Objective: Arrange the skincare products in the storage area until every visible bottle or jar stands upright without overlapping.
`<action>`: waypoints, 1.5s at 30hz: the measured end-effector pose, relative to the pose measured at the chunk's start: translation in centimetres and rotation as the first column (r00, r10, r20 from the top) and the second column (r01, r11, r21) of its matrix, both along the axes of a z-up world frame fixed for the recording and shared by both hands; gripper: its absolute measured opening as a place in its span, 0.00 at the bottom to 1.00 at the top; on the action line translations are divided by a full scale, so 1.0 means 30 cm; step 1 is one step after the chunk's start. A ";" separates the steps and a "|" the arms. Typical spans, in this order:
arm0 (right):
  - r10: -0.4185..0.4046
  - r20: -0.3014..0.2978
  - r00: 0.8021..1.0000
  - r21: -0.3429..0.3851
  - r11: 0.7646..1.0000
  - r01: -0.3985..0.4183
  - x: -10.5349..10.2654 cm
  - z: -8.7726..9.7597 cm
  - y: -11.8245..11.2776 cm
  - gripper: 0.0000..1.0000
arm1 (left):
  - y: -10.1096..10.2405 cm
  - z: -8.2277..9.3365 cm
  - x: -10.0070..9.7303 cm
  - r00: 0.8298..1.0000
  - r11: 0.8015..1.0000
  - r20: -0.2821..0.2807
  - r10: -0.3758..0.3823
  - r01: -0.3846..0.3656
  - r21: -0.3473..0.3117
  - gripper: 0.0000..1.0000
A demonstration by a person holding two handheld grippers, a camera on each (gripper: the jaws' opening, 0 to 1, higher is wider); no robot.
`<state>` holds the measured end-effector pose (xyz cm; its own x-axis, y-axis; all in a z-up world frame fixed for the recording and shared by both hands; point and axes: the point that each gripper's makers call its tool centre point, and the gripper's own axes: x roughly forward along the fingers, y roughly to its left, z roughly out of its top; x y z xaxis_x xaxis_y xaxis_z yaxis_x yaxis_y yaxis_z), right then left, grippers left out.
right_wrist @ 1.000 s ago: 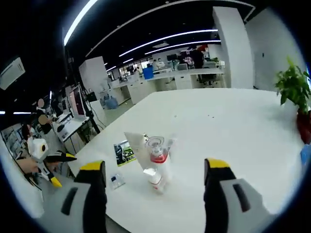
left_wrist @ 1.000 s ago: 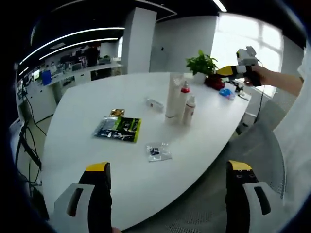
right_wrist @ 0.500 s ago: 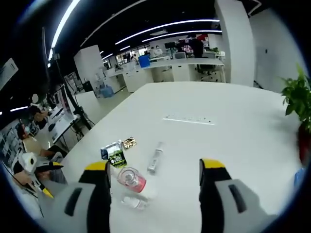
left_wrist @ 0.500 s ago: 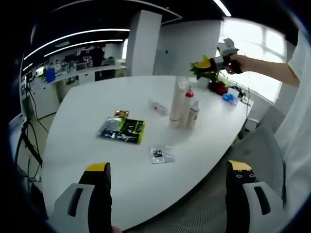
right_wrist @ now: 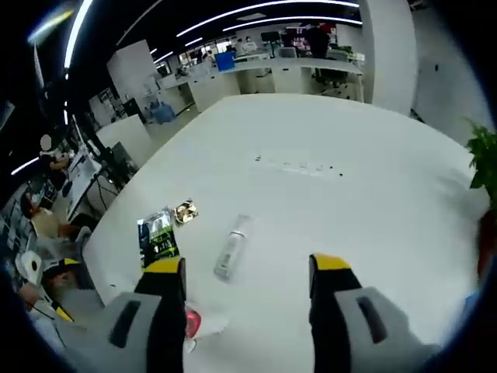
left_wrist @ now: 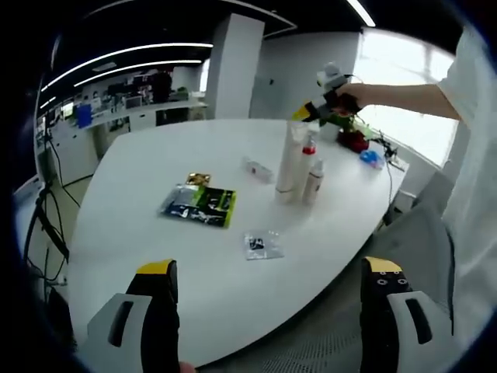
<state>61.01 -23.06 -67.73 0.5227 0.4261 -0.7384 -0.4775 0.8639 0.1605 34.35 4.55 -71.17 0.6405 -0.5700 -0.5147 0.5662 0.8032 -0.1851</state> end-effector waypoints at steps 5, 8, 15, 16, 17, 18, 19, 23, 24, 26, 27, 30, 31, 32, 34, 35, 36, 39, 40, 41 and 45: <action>0.052 -0.052 0.997 -0.032 0.998 -0.054 0.038 -0.073 0.069 0.61 | 0.008 -0.005 0.004 1.000 1.000 -0.009 0.011 -0.011 -0.003 0.96; 0.087 -0.085 0.993 -0.057 0.994 -0.092 0.052 -0.125 0.112 0.58 | 0.011 -0.007 0.007 1.000 1.000 -0.013 0.018 -0.018 -0.005 0.96; 0.141 -0.146 0.979 -0.111 0.981 -0.158 0.082 -0.247 0.185 0.55 | 0.013 -0.014 0.008 0.999 1.000 -0.028 0.026 -0.026 0.005 0.96; 0.144 -0.157 0.977 -0.115 0.980 -0.163 0.082 -0.261 0.192 0.54 | 0.013 -0.017 0.007 0.999 1.000 -0.033 0.025 -0.025 0.009 0.96; 0.153 -0.167 0.974 -0.122 0.977 -0.174 0.083 -0.279 0.201 0.54 | 0.013 -0.019 0.007 0.999 1.000 -0.035 0.024 -0.024 0.011 0.96; 0.155 -0.171 0.973 -0.125 0.976 -0.178 0.085 -0.290 0.206 0.54 | 0.013 -0.020 0.007 0.999 1.000 -0.037 0.024 -0.024 0.012 0.96; 0.162 -0.183 0.970 -0.135 0.973 -0.188 0.087 -0.309 0.212 0.54 | 0.014 -0.021 0.007 0.999 1.000 -0.039 0.025 -0.025 0.013 0.96; 0.185 -0.205 0.961 -0.164 0.962 -0.220 0.092 -0.354 0.228 0.52 | 0.022 -0.023 0.013 0.998 0.999 -0.045 0.039 -0.039 0.004 0.96; 0.188 -0.212 0.959 -0.172 0.959 -0.226 0.096 -0.369 0.230 0.51 | 0.022 -0.022 0.014 0.998 0.999 -0.046 0.043 -0.042 0.003 0.96; 0.191 -0.219 0.957 -0.189 0.954 -0.234 0.103 -0.392 0.233 0.49 | 0.024 -0.022 0.016 0.998 0.999 -0.050 0.049 -0.049 -0.003 0.96; 0.193 -0.217 0.957 -0.192 0.953 -0.236 0.107 -0.399 0.235 0.48 | 0.025 -0.023 0.016 0.997 0.999 -0.052 0.052 -0.052 -0.003 0.96; 0.185 -0.227 0.956 -0.206 0.951 -0.233 0.122 -0.426 0.235 0.42 | 0.024 -0.027 0.015 0.997 0.999 -0.058 0.051 -0.051 0.001 0.96; 0.184 -0.231 0.956 -0.214 0.948 -0.234 0.125 -0.434 0.233 0.42 | 0.024 -0.028 0.015 0.997 0.999 -0.059 0.051 -0.051 0.002 0.96; 0.187 -0.236 0.954 -0.230 0.943 -0.242 0.128 -0.446 0.230 0.42 | 0.024 -0.029 0.014 0.997 0.999 -0.062 0.051 -0.051 0.002 0.96; 0.200 -0.244 0.949 -0.259 0.929 -0.263 0.133 -0.463 0.226 0.41 | 0.025 -0.031 0.015 0.996 0.999 -0.065 0.052 -0.052 0.001 0.96; 0.212 -0.247 0.946 -0.270 0.922 -0.277 0.133 -0.468 0.225 0.39 | 0.025 -0.031 0.014 0.996 0.999 -0.067 0.052 -0.052 0.000 0.96; 0.224 -0.250 0.942 -0.280 0.915 -0.292 0.134 -0.473 0.225 0.37 | 0.025 -0.034 0.014 0.996 0.999 -0.071 0.052 -0.052 -0.001 0.96; 0.236 -0.262 0.936 -0.296 0.903 -0.311 0.137 -0.489 0.230 0.28 | 0.025 -0.037 0.013 0.996 0.999 -0.078 0.053 -0.053 0.002 0.96; 0.237 -0.264 0.935 -0.307 0.898 -0.314 0.139 -0.494 0.227 0.27 | 0.026 -0.038 0.013 0.995 0.999 -0.079 0.053 -0.053 0.003 0.96; 0.251 -0.268 0.930 -0.331 0.883 -0.333 0.142 -0.502 0.218 0.25 | 0.026 -0.039 0.012 0.995 0.999 -0.080 0.053 -0.052 0.002 0.96; 0.305 -0.256 0.918 -0.362 0.850 -0.383 0.146 -0.510 0.214 0.22 | 0.024 -0.041 0.011 0.995 0.999 -0.084 0.050 -0.050 0.004 0.95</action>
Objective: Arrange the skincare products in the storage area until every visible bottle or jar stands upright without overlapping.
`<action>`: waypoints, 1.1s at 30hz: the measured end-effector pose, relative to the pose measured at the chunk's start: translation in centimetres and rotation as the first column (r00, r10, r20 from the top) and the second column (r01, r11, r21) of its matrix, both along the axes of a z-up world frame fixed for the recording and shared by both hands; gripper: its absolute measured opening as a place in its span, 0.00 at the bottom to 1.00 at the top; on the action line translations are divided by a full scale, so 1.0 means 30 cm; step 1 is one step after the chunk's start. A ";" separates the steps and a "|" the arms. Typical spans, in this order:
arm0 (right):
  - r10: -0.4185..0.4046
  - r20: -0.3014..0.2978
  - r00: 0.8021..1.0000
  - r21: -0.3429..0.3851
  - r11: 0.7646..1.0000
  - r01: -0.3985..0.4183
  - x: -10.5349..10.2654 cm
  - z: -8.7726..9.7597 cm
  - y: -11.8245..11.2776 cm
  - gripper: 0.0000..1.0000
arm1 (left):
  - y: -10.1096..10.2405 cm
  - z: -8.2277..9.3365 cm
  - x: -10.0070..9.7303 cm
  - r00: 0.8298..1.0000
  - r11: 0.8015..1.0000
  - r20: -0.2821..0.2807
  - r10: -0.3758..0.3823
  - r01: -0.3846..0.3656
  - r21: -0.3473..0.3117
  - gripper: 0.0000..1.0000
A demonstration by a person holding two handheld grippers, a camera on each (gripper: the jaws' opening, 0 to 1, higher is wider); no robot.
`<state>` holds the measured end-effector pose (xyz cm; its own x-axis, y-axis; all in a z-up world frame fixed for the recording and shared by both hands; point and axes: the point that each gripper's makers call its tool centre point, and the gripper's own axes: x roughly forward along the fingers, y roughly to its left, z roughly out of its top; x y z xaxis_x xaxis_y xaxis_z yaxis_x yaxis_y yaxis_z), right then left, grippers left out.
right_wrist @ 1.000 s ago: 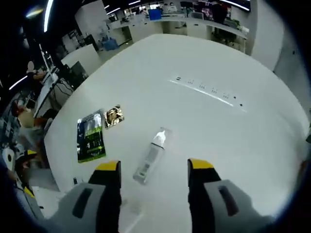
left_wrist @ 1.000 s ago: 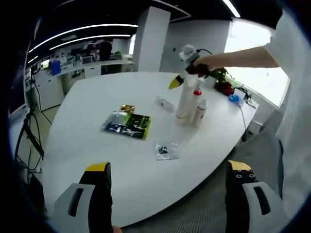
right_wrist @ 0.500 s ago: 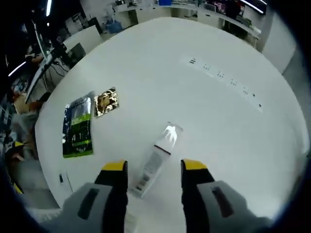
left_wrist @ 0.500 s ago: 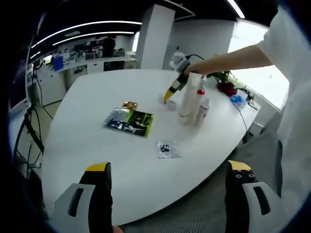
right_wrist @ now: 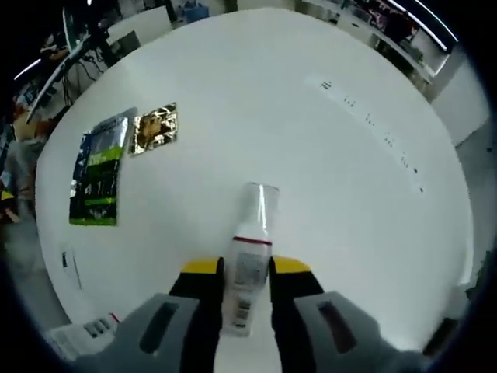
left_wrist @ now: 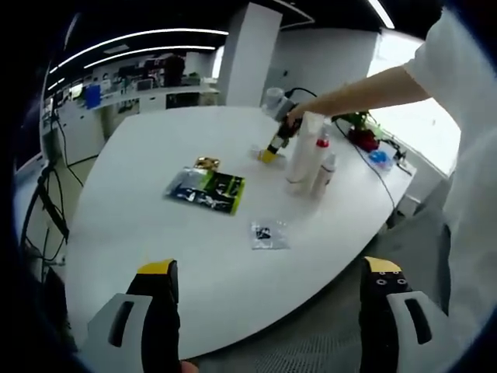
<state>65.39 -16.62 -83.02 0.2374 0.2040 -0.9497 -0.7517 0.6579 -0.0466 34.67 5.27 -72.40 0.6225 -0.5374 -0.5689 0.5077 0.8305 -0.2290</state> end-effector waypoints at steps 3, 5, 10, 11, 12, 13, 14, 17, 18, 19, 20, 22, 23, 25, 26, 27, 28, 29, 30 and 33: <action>0.043 0.017 0.999 -0.001 0.999 -0.043 -0.001 0.002 0.002 0.20 | 0.002 -0.004 -0.002 1.000 1.000 -0.003 -0.003 0.003 0.003 0.95; 0.046 0.022 0.999 -0.001 0.999 -0.046 -0.001 0.003 0.000 0.20 | 0.004 -0.006 -0.002 1.000 1.000 -0.003 -0.004 0.004 0.006 0.95; 0.041 0.026 0.999 0.004 0.999 -0.042 0.001 0.004 -0.001 0.19 | 0.006 -0.006 -0.003 1.000 1.000 0.000 -0.002 0.002 0.006 0.95; 0.041 0.029 0.999 0.004 0.999 -0.041 0.001 0.004 0.000 0.19 | 0.008 -0.007 -0.003 1.000 1.000 0.000 -0.001 0.001 0.006 0.95; 0.041 0.031 0.999 0.005 0.999 -0.041 0.002 0.004 0.000 0.19 | 0.009 -0.007 -0.003 1.000 1.000 0.001 0.000 0.000 0.006 0.95; 0.038 0.033 0.999 0.006 0.999 -0.039 0.003 0.004 0.000 0.19 | 0.009 -0.007 -0.003 1.000 1.000 0.001 0.000 0.000 0.007 0.95; 0.033 0.034 0.999 0.008 0.999 -0.033 0.004 0.004 -0.002 0.19 | 0.009 -0.007 -0.003 1.000 1.000 0.001 0.000 0.000 0.006 0.95; 0.024 0.040 0.999 0.009 1.000 -0.024 0.003 0.005 -0.006 0.19 | 0.014 -0.009 -0.002 1.000 1.000 0.001 0.003 -0.003 0.004 0.95; 0.023 0.042 0.999 0.005 1.000 -0.023 0.002 0.007 -0.011 0.19 | 0.016 -0.010 -0.001 1.000 1.000 0.000 0.006 -0.006 0.004 0.95; 0.020 0.041 0.999 0.009 1.000 -0.021 0.000 0.011 -0.014 0.19 | 0.019 -0.010 0.000 1.000 1.000 0.000 0.010 -0.010 0.006 0.95; 0.009 0.038 0.999 0.023 1.000 -0.010 -0.002 0.019 -0.013 0.19 | 0.022 -0.011 0.001 1.000 1.000 0.001 0.013 -0.013 0.007 0.95; 0.000 0.041 0.999 0.036 0.999 -0.001 -0.004 0.033 -0.014 0.19 | 0.023 -0.011 0.002 1.000 1.000 0.004 0.015 -0.015 0.007 0.95; -0.002 0.042 0.999 0.039 0.999 0.001 -0.005 0.041 -0.018 0.19 | 0.024 -0.011 0.002 1.000 1.000 0.005 0.014 -0.014 0.007 0.95; -0.002 0.056 0.998 0.040 0.999 0.000 -0.005 0.063 -0.025 0.19 | 0.023 -0.011 0.001 1.000 1.000 0.008 0.009 -0.009 0.009 0.95; -0.004 0.059 0.998 0.045 0.999 0.002 -0.006 0.073 -0.027 0.19 | 0.023 -0.011 0.000 1.000 1.000 0.008 0.007 -0.007 0.009 0.95; -0.010 0.064 0.998 0.052 0.999 0.007 -0.007 0.084 -0.029 0.19 | 0.023 -0.013 -0.001 1.000 1.000 0.010 0.004 -0.004 0.010 0.95; -0.016 0.068 0.998 0.059 0.998 0.012 -0.009 0.095 -0.030 0.19 | 0.022 -0.013 -0.002 1.000 1.000 0.010 0.002 -0.002 0.011 0.95; -0.021 0.078 0.997 0.068 0.998 0.015 -0.011 0.113 -0.034 0.19 | 0.019 -0.012 -0.002 1.000 1.000 0.011 -0.001 0.001 0.012 0.95; -0.023 0.086 0.996 0.074 0.997 0.017 -0.012 0.124 -0.038 0.19 | 0.019 -0.012 -0.003 1.000 1.000 0.012 -0.002 0.002 0.013 0.95; -0.042 0.108 0.993 0.098 0.995 0.031 -0.020 0.169 -0.059 0.19 | 0.016 -0.010 -0.004 1.000 1.000 0.014 -0.008 0.007 0.013 0.95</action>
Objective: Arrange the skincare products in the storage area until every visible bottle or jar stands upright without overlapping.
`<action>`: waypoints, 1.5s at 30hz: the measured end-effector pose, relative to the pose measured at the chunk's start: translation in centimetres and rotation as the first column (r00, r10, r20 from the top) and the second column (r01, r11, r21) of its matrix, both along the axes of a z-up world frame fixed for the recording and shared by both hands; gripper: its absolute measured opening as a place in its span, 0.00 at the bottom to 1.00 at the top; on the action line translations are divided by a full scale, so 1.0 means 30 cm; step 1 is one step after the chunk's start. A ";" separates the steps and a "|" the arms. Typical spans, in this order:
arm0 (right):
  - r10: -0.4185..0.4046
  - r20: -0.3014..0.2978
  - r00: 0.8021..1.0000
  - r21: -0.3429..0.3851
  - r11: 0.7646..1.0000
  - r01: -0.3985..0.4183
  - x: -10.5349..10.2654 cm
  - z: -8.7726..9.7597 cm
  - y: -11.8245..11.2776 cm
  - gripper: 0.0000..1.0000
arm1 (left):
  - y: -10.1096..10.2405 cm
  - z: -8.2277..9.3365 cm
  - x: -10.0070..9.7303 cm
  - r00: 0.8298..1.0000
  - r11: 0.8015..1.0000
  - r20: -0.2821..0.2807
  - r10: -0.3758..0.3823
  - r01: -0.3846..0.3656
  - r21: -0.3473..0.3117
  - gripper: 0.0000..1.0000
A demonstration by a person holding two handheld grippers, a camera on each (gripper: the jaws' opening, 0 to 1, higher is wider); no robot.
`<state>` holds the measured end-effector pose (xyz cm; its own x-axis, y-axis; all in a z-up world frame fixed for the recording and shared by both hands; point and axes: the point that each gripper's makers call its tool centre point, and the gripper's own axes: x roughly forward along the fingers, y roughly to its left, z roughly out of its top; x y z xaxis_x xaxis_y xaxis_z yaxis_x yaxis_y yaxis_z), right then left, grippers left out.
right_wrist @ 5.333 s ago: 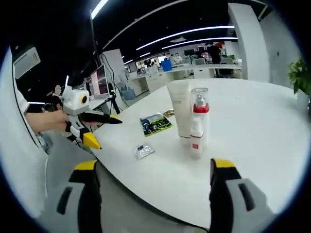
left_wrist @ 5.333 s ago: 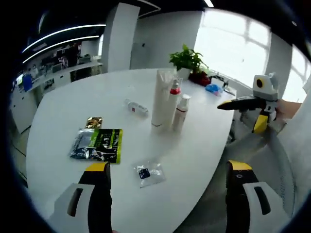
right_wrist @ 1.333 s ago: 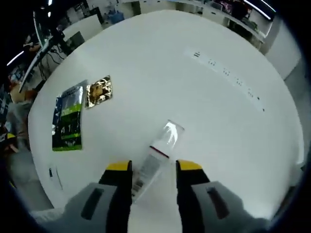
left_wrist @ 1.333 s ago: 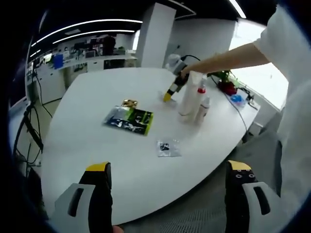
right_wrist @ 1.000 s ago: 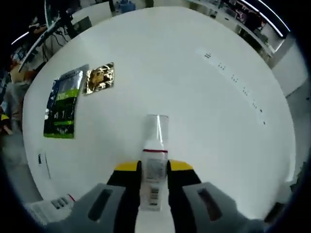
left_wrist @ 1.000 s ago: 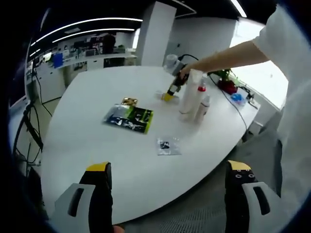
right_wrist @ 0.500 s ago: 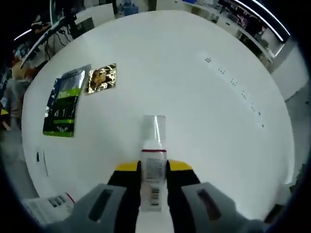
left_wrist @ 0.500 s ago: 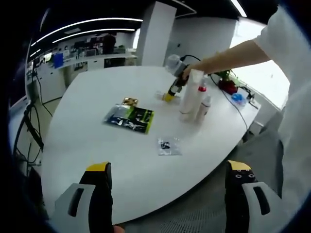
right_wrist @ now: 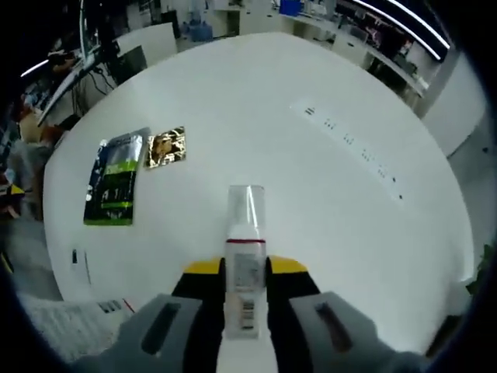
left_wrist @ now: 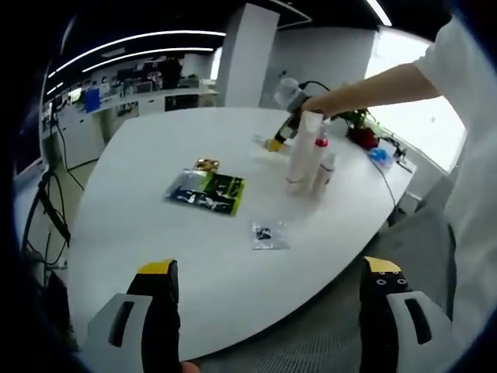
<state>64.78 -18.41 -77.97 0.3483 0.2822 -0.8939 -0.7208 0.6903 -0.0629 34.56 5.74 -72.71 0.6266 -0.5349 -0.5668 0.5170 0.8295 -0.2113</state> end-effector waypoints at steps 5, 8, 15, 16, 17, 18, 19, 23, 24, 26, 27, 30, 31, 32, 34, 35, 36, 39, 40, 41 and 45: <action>-0.067 0.031 0.997 0.049 0.997 0.066 -0.015 0.052 -0.056 0.19 | -0.004 0.007 0.001 1.000 1.000 0.010 -0.006 0.006 -0.007 0.95; -0.084 0.033 0.996 0.052 0.995 0.083 -0.042 0.059 -0.100 0.19 | -0.006 0.011 0.002 1.000 1.000 0.014 -0.005 0.005 -0.009 0.95; -0.180 0.057 0.982 0.099 0.980 0.174 -0.080 0.108 -0.211 0.19 | -0.017 0.019 0.000 1.000 1.000 0.022 -0.015 0.015 -0.010 0.95; -0.192 0.059 0.980 0.110 0.977 0.185 -0.085 0.115 -0.221 0.19 | -0.019 0.022 0.000 1.000 1.000 0.025 -0.016 0.016 -0.012 0.95; -0.208 0.063 0.976 0.127 0.972 0.199 -0.096 0.125 -0.236 0.19 | -0.020 0.023 -0.001 1.000 1.000 0.026 -0.017 0.017 -0.013 0.95; -0.219 0.066 0.974 0.137 0.968 0.208 -0.106 0.132 -0.246 0.19 | -0.022 0.025 -0.002 0.999 1.000 0.027 -0.018 0.019 -0.014 0.95; -0.229 0.069 0.971 0.147 0.965 0.217 -0.116 0.138 -0.256 0.19 | -0.023 0.026 -0.003 0.999 1.000 0.028 -0.020 0.021 -0.015 0.95; -0.281 0.077 0.957 0.212 0.942 0.259 -0.179 0.164 -0.301 0.19 | -0.032 0.029 -0.007 0.999 0.999 0.028 -0.033 0.033 -0.020 0.95; -0.291 0.076 0.954 0.228 0.936 0.268 -0.196 0.168 -0.309 0.19 | -0.034 0.030 -0.008 0.999 0.999 0.029 -0.035 0.036 -0.021 0.95; -0.329 0.071 0.942 0.268 0.915 0.300 -0.234 0.176 -0.329 0.19 | -0.036 0.031 -0.010 0.999 0.999 0.028 -0.037 0.038 -0.023 0.95; -0.343 0.067 0.937 0.284 0.907 0.311 -0.260 0.178 -0.343 0.19 | -0.037 0.033 -0.011 0.999 0.999 0.030 -0.039 0.040 -0.024 0.95; -0.375 0.082 0.923 0.318 0.888 0.333 -0.319 0.190 -0.375 0.19 | -0.040 0.033 -0.013 0.999 0.999 0.032 -0.043 0.044 -0.025 0.95; -0.389 0.078 0.918 0.333 0.878 0.344 -0.338 0.193 -0.381 0.19 | -0.041 0.033 -0.014 0.998 0.999 0.032 -0.045 0.046 -0.023 0.95; -0.400 0.079 0.913 0.346 0.870 0.352 -0.364 0.196 -0.393 0.19 | -0.042 0.032 -0.015 0.998 0.999 0.032 -0.048 0.049 -0.022 0.95; -0.410 0.076 0.909 0.363 0.860 0.358 -0.403 0.201 -0.402 0.19 | -0.045 0.032 -0.017 0.998 0.998 0.033 -0.054 0.055 -0.020 0.95; -0.423 0.075 0.903 0.378 0.850 0.367 -0.429 0.206 -0.407 0.19 | -0.046 0.032 -0.018 0.998 0.998 0.033 -0.057 0.057 -0.019 0.95; -0.431 0.072 0.900 0.393 0.841 0.371 -0.447 0.211 -0.407 0.19 | -0.047 0.032 -0.019 0.998 0.998 0.033 -0.059 0.060 -0.018 0.95; -0.453 0.063 0.889 0.432 0.816 0.385 -0.507 0.218 -0.405 0.19 | -0.047 0.031 -0.021 0.998 0.998 0.033 -0.061 0.062 -0.016 0.94; -0.455 0.063 0.888 0.439 0.812 0.385 -0.535 0.218 -0.402 0.19 | -0.047 0.031 -0.022 0.997 0.998 0.034 -0.063 0.063 -0.013 0.94; -0.458 0.065 0.887 0.446 0.808 0.385 -0.553 0.218 -0.399 0.19 | -0.047 0.030 -0.023 0.997 0.998 0.034 -0.065 0.066 -0.012 0.94; -0.472 0.064 0.879 0.490 0.783 0.384 -0.629 0.220 -0.374 0.19 | -0.052 0.031 -0.028 0.996 0.997 0.034 -0.077 0.077 -0.009 0.94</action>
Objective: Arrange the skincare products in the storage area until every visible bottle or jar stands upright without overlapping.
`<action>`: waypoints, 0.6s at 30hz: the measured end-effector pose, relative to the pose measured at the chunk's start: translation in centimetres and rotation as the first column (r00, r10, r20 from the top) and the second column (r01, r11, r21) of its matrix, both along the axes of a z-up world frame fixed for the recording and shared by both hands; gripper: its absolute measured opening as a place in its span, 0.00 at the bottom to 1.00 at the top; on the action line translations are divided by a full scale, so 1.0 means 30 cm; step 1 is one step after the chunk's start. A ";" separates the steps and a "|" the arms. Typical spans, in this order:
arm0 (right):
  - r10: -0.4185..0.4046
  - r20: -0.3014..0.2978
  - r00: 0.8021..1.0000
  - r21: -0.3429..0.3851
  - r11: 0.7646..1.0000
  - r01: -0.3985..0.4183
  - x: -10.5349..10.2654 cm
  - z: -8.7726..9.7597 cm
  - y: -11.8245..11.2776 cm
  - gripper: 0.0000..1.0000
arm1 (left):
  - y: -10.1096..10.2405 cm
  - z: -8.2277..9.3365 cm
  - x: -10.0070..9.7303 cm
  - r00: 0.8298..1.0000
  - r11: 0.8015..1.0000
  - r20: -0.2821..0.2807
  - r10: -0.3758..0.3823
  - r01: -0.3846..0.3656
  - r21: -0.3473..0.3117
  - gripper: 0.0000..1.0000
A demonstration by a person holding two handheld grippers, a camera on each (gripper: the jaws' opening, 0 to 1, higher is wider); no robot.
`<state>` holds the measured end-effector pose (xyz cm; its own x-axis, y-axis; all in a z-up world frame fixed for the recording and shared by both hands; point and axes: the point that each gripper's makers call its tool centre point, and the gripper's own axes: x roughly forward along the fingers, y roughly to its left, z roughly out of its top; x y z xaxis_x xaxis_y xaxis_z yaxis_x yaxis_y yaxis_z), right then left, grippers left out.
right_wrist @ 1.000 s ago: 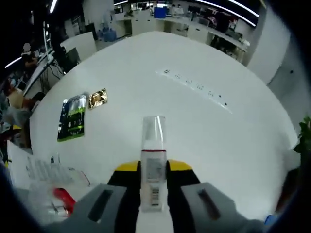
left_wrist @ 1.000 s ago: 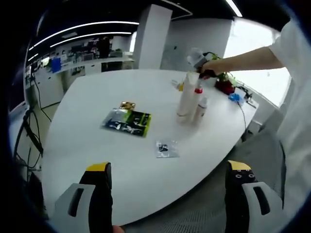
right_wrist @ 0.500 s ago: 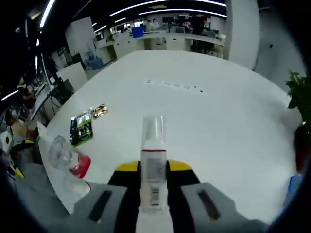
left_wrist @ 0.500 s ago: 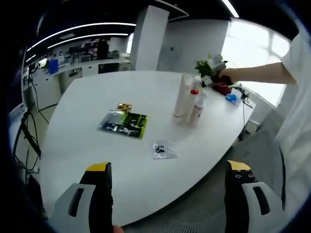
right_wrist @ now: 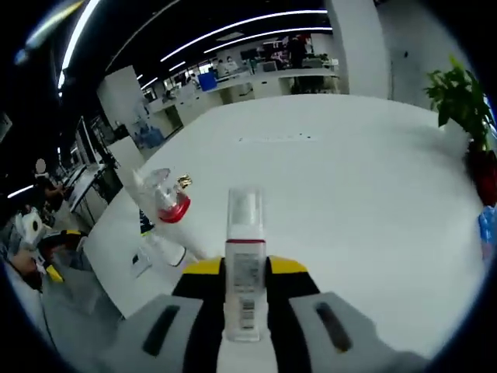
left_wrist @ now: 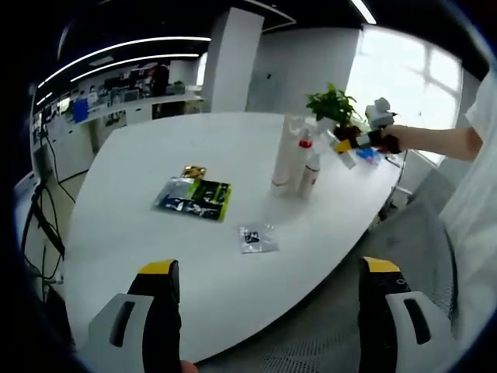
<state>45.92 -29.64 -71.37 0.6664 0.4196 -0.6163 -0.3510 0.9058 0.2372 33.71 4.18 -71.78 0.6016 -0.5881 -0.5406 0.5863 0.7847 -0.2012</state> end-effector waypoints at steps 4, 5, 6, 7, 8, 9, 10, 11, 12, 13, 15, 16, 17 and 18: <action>0.028 0.037 0.999 0.042 0.999 -0.030 -0.080 0.005 0.055 0.19 | -0.005 0.002 0.000 1.000 1.000 0.000 -0.002 0.002 0.002 0.94; 0.044 0.043 0.998 0.037 0.998 -0.046 -0.097 0.001 0.065 0.19 | -0.007 0.002 -0.002 1.000 1.000 -0.001 -0.005 0.005 0.004 0.94; 0.050 0.046 0.998 0.034 0.998 -0.052 -0.113 -0.002 0.073 0.19 | -0.009 0.002 -0.002 1.000 1.000 -0.002 -0.007 0.007 0.005 0.94; 0.049 0.045 0.998 0.037 0.998 -0.050 -0.126 -0.006 0.078 0.19 | -0.011 0.003 -0.003 1.000 1.000 -0.002 -0.008 0.008 0.005 0.94; 0.056 0.050 0.997 0.047 0.997 -0.058 -0.147 -0.008 0.091 0.19 | -0.015 0.006 -0.003 1.000 1.000 -0.001 -0.010 0.010 0.005 0.94; 0.059 0.052 0.997 0.060 0.996 -0.062 -0.160 -0.008 0.102 0.19 | -0.019 0.008 -0.003 1.000 1.000 -0.002 -0.011 0.011 0.003 0.95; 0.055 0.055 0.997 0.082 0.995 -0.059 -0.176 -0.007 0.115 0.19 | -0.022 0.011 -0.003 1.000 1.000 -0.003 -0.012 0.012 0.003 0.95; 0.054 0.055 0.997 0.090 0.994 -0.059 -0.186 -0.007 0.123 0.19 | -0.024 0.012 -0.003 1.000 1.000 -0.004 -0.012 0.012 0.003 0.95; 0.060 0.057 0.997 0.100 0.993 -0.065 -0.200 -0.005 0.138 0.19 | -0.031 0.016 -0.006 1.000 1.000 -0.004 -0.017 0.017 0.003 0.95; 0.068 0.064 0.996 0.108 0.991 -0.075 -0.203 -0.006 0.143 0.19 | -0.037 0.018 -0.009 1.000 1.000 -0.003 -0.023 0.023 0.006 0.95; 0.074 0.076 0.994 0.129 0.988 -0.083 -0.217 0.009 0.173 0.19 | -0.050 0.021 -0.017 0.999 0.999 -0.002 -0.038 0.038 0.015 0.95; 0.084 0.084 0.993 0.156 0.983 -0.097 -0.224 0.021 0.198 0.19 | -0.054 0.023 -0.020 0.999 0.999 -0.002 -0.043 0.043 0.018 0.95; 0.108 0.112 0.988 0.185 0.974 -0.127 -0.229 0.040 0.235 0.19 | -0.062 0.030 -0.022 0.999 0.999 0.000 -0.049 0.049 0.017 0.96; 0.124 0.122 0.985 0.192 0.971 -0.146 -0.236 0.048 0.258 0.19 | -0.067 0.035 -0.023 0.999 0.998 0.003 -0.053 0.053 0.015 0.96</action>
